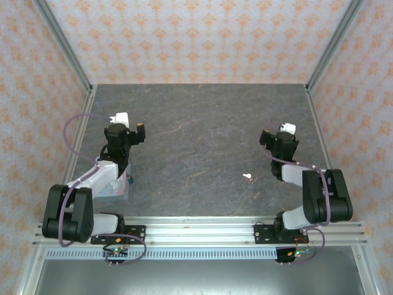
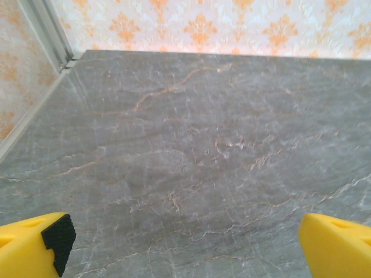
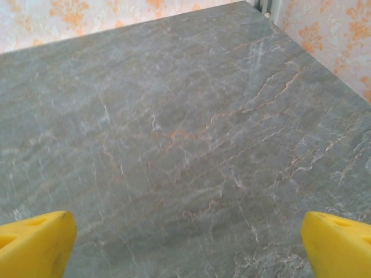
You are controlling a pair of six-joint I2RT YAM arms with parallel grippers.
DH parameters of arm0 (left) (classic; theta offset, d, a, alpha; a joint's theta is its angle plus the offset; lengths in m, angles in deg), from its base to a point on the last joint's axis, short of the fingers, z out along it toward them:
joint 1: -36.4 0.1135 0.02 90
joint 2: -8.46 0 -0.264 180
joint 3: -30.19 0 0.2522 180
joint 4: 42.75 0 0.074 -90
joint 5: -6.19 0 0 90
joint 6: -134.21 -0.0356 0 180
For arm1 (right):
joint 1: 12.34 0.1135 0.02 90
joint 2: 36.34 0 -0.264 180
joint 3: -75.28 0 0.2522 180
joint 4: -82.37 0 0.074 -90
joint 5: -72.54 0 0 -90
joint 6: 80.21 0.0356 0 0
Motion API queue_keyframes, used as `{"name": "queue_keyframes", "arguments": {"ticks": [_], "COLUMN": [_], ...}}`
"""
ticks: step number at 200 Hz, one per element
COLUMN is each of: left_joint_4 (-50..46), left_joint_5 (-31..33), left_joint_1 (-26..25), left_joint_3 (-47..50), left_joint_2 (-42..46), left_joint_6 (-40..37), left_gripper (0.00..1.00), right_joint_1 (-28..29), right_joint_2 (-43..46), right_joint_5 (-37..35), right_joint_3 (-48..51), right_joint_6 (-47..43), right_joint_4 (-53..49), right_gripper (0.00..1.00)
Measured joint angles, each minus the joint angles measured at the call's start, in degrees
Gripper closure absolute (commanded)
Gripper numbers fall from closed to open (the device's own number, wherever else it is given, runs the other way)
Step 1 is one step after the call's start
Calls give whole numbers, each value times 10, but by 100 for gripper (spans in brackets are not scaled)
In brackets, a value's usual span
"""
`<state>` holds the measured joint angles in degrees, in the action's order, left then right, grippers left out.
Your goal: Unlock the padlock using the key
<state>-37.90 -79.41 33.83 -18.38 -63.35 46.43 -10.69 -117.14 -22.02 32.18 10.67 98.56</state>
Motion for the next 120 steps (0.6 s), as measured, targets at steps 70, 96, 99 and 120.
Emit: {"name": "queue_keyframes", "arguments": {"ticks": [70,96,99,120], "left_joint_4": [-310,-426,-438,-502], "left_joint_5": [124,132,132,127], "left_joint_1": [45,89,93,111], "left_joint_3": [-112,-140,-140,-139], "left_joint_2": [89,90,90,89], "left_joint_6": [181,256,265,301], "left_gripper": [0,0,0,0], "right_joint_1": [-4,-3,-3,0], "right_joint_2": [86,111,113,115], "right_joint_5": [42,96,101,151], "right_joint_3": [-110,-134,-136,-156], "right_joint_6": [104,143,147,175], "right_joint_4": [-223,-283,-289,-331], "right_gripper": [1,1,1,1]}}
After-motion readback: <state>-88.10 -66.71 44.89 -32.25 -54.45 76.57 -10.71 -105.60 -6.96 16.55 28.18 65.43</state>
